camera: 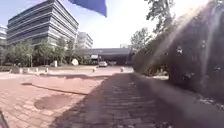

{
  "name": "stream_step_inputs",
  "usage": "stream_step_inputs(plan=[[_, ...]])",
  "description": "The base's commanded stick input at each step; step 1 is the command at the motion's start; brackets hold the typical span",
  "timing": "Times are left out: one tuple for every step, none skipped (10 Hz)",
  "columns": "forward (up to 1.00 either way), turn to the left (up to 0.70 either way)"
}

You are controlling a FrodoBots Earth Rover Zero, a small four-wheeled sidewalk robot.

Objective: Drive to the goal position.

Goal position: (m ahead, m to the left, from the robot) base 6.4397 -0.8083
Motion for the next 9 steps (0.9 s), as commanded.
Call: stream_step_inputs(plan=[[0.7,0.0],[0.7,0.0],[0.69,0.0],[0.51,0.0],[0.45,0.0],[0.45,0.0],[0.45,0.0],[0.45,0.0],[0.45,0.0]])
